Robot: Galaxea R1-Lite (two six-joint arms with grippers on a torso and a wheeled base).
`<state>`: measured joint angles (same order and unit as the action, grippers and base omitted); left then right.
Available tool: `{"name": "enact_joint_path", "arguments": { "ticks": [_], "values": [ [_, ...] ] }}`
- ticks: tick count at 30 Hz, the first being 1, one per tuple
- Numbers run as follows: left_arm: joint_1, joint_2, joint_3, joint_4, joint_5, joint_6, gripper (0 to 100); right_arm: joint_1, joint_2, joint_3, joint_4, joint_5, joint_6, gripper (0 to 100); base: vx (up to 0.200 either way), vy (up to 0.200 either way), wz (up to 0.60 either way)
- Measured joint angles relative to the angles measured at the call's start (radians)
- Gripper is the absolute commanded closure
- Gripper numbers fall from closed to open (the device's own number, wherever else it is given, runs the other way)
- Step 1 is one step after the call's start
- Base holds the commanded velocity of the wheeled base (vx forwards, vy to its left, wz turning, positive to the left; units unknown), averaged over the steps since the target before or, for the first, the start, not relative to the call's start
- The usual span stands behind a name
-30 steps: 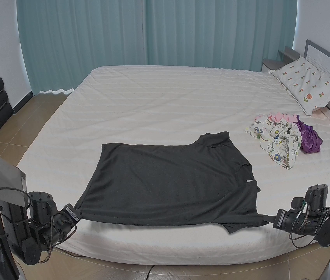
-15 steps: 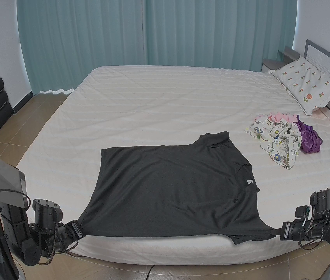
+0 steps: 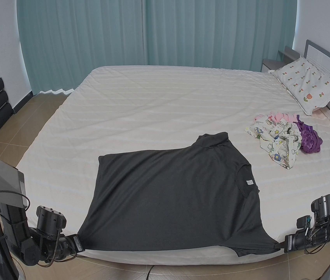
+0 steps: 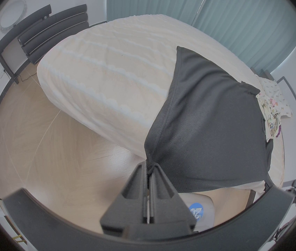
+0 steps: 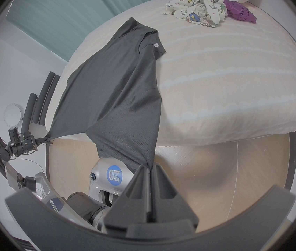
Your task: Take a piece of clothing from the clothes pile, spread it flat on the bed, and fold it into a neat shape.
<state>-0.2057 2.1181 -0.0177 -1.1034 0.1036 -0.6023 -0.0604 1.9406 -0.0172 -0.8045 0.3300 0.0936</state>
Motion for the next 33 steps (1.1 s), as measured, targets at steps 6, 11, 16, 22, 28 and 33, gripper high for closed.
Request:
{"name": "enact_joint_path", "arguments": {
  "ticks": [6, 11, 16, 22, 28, 33],
  "values": [
    [-0.001, -0.024, 0.000, 0.068, 0.000, 0.019, 100, -0.002, -0.021, 0.000, 0.040, -0.003, -0.024, 100, 0.000, 0.000, 0.00],
    [-0.001, -0.048, 0.000, 0.071, 0.000, 0.027, 100, -0.001, -0.040, -0.003, 0.043, -0.001, -0.033, 100, 0.000, 0.000, 0.00],
    [0.003, -0.057, 0.000, -0.026, 0.001, 0.019, 100, -0.004, -0.067, -0.049, 0.042, 0.005, -0.020, 100, 0.000, 0.000, 0.00],
    [0.018, -0.060, -0.017, -0.102, 0.001, -0.004, 100, 0.002, -0.103, -0.146, 0.046, 0.008, 0.048, 100, 0.000, 0.000, 0.00],
    [0.031, -0.057, -0.092, -0.115, 0.003, -0.031, 100, 0.013, -0.117, -0.232, 0.052, 0.005, 0.074, 100, 0.000, 0.000, 0.00],
    [0.048, -0.032, -0.163, -0.117, 0.007, -0.036, 100, 0.019, -0.110, -0.309, 0.057, 0.001, 0.084, 100, 0.000, 0.000, 0.00]
  ]
}}
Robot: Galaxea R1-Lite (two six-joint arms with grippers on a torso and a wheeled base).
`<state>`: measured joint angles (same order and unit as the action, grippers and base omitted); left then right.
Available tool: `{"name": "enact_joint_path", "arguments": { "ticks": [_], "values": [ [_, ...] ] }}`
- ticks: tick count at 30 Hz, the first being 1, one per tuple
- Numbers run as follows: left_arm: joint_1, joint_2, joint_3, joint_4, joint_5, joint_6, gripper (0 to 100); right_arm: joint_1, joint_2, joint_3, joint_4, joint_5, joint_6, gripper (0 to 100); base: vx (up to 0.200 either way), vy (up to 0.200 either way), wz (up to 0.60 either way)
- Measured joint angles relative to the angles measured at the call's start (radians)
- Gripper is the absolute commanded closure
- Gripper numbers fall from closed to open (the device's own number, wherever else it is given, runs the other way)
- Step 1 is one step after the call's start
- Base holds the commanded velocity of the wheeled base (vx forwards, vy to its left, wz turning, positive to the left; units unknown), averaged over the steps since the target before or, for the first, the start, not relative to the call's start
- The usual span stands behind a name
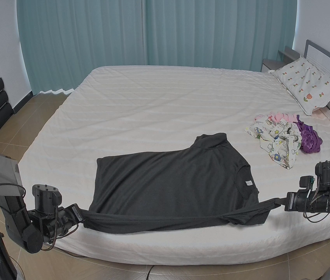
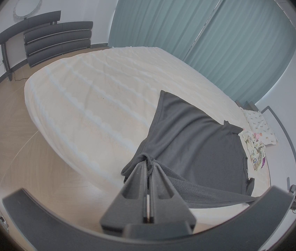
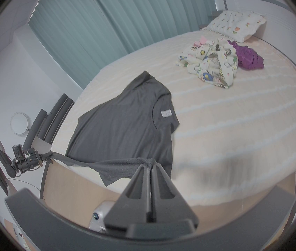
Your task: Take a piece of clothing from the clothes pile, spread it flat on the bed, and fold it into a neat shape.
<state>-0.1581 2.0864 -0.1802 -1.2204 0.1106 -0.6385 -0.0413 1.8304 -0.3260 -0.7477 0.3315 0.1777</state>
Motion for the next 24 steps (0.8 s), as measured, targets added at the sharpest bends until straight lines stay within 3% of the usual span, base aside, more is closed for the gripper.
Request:
{"name": "enact_joint_path", "arguments": {
  "ticks": [15, 24],
  "values": [
    [0.027, 0.140, -0.221, 0.005, 0.005, 0.000, 100, 0.006, 0.106, -0.190, 0.000, -0.002, 0.017, 100, 0.000, 0.000, 0.00],
    [0.036, 0.247, -0.387, 0.018, 0.057, 0.007, 100, 0.012, 0.206, -0.295, -0.001, -0.023, 0.034, 100, 0.000, 0.000, 0.00]
  ]
}}
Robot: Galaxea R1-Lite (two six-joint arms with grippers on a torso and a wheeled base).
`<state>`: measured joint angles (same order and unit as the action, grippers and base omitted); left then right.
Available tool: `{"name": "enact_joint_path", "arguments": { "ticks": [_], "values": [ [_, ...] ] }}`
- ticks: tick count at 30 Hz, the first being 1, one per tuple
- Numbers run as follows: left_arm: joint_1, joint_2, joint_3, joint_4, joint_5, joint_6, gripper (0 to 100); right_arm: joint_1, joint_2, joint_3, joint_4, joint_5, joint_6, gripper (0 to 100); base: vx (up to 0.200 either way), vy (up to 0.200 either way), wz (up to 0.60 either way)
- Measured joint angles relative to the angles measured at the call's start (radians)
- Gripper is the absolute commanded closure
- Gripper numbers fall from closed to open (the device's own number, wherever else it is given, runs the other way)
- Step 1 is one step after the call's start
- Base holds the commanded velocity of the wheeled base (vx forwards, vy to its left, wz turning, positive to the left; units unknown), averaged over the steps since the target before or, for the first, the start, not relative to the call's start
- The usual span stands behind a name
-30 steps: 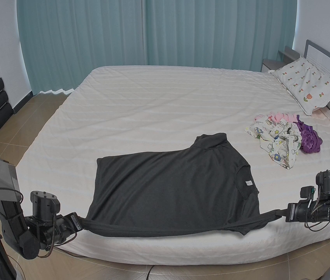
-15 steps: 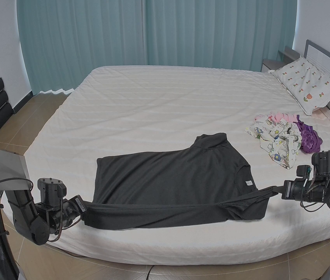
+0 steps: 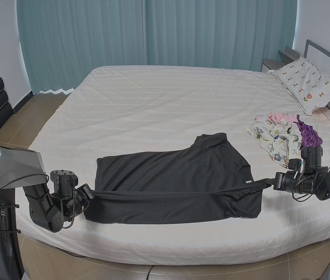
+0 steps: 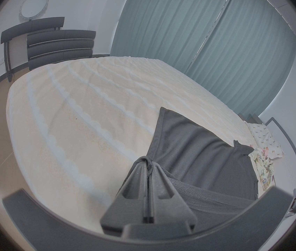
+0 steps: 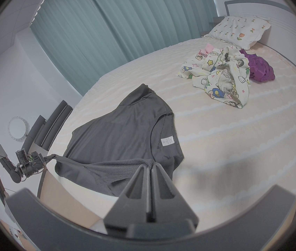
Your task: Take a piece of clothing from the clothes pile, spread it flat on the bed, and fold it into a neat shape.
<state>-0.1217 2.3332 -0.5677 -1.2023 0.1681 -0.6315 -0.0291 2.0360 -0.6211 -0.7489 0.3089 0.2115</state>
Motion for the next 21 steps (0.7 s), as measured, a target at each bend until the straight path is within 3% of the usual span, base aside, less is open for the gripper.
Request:
{"name": "enact_joint_path", "arguments": {
  "ticks": [12, 20, 21],
  "values": [
    [0.003, 0.091, -0.195, 0.141, 0.009, 0.001, 100, 0.030, 0.127, -0.118, -0.011, -0.009, 0.088, 100, 0.000, 0.000, 0.00],
    [0.002, 0.147, -0.280, 0.169, 0.009, -0.001, 100, 0.037, 0.196, -0.163, -0.011, -0.015, 0.102, 100, 0.000, 0.000, 0.00],
    [0.001, 0.154, -0.289, 0.169, 0.010, -0.001, 0, 0.037, 0.204, -0.166, -0.012, -0.015, 0.108, 0, 0.000, 0.000, 0.00]
  ]
}}
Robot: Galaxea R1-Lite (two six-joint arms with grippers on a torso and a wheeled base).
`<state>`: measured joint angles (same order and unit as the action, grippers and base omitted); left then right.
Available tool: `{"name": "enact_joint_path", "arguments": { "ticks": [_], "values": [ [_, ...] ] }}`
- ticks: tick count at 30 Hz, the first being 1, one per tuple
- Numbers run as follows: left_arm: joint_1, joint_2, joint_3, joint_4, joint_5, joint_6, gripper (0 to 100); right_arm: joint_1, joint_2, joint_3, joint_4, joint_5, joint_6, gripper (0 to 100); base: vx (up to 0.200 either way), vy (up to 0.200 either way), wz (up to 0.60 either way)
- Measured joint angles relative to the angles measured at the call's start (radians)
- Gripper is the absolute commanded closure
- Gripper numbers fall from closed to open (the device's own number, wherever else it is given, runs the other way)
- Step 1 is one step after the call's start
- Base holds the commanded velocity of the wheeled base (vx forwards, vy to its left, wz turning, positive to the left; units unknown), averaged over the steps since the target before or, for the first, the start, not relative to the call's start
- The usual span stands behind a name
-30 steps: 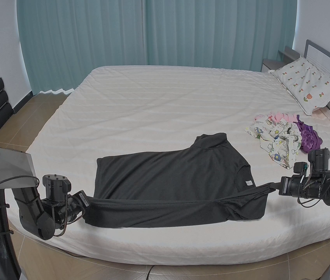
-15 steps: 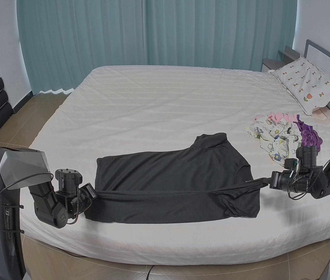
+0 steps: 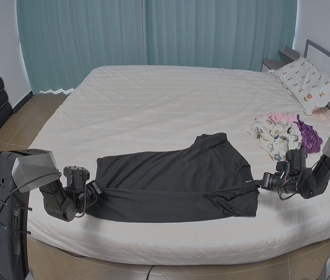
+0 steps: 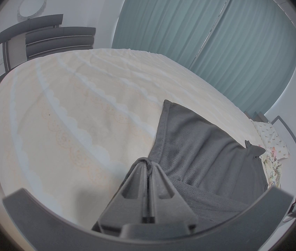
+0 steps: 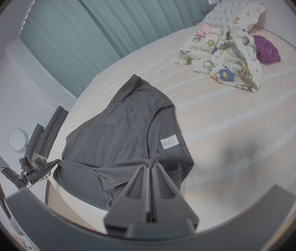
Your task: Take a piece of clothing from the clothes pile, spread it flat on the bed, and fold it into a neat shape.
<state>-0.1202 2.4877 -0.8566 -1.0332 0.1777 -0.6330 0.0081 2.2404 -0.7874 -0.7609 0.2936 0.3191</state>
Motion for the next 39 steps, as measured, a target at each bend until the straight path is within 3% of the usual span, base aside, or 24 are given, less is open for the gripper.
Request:
{"name": "enact_joint_path", "arguments": {
  "ticks": [15, 22, 28, 33, 39],
  "values": [
    [0.013, -0.027, 0.005, -0.001, -0.007, -0.092, 0, 0.006, 0.041, -0.016, -0.023, -0.040, 0.162, 0, 0.000, 0.000, 0.00],
    [0.039, -0.099, 0.076, -0.001, -0.024, -0.110, 0, 0.074, 0.005, 0.004, -0.035, -0.127, 0.381, 0, 0.000, 0.000, 0.00],
    [0.060, -0.179, 0.201, -0.004, -0.121, -0.249, 0, 0.162, 0.004, 0.005, -0.035, -0.216, 0.516, 0, 0.000, 0.000, 0.00],
    [0.063, -0.228, 0.280, -0.010, -0.154, -0.330, 0, 0.192, 0.036, -0.029, -0.035, -0.246, 0.545, 0, 0.000, 0.000, 0.00],
    [0.060, -0.246, 0.303, -0.012, -0.158, -0.343, 0, 0.222, 0.097, -0.082, -0.039, -0.303, 0.549, 0, 0.000, 0.000, 0.00]
  ]
}}
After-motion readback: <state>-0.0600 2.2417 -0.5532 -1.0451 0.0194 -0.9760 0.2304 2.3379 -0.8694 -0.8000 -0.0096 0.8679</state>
